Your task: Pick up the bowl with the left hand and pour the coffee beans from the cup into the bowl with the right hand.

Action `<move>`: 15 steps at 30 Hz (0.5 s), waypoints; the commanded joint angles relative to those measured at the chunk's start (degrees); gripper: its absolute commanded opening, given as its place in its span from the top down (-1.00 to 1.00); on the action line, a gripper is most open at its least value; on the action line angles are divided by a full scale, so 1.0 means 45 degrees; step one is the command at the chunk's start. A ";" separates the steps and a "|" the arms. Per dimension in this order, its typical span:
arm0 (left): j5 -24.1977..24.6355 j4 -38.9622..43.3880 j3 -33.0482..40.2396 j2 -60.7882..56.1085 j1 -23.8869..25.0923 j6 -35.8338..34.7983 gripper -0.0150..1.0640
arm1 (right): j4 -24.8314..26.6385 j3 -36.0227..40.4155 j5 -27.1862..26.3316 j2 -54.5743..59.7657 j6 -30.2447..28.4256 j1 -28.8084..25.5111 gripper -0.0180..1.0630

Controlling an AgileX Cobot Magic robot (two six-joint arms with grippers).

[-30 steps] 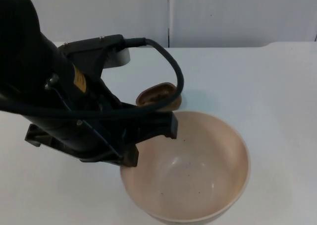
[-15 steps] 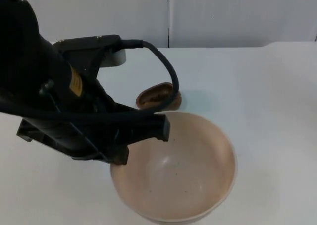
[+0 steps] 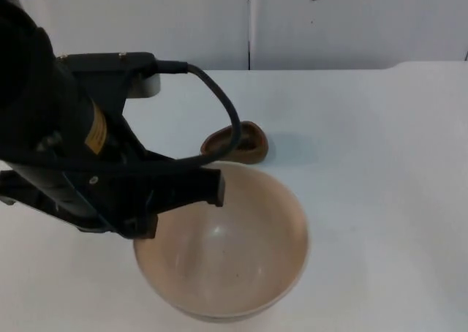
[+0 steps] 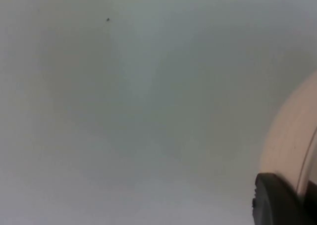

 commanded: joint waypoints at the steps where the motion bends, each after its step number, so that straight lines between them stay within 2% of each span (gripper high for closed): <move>1: -0.0091 -0.0056 -0.0047 0.0006 -0.0149 -0.0149 0.98 | -0.0106 -0.0559 0.0121 0.0560 0.0354 0.0219 -0.98; 7: -0.0299 0.0220 -0.0047 0.0006 -0.0910 -0.0092 0.98 | -0.0106 -0.2165 -0.0179 0.2519 0.0722 0.0542 -0.98; 15: -0.0518 0.0141 -0.0047 0.0722 -0.0910 -0.0092 0.98 | -0.0106 -0.3460 -0.0395 0.4547 0.1353 0.0571 -0.95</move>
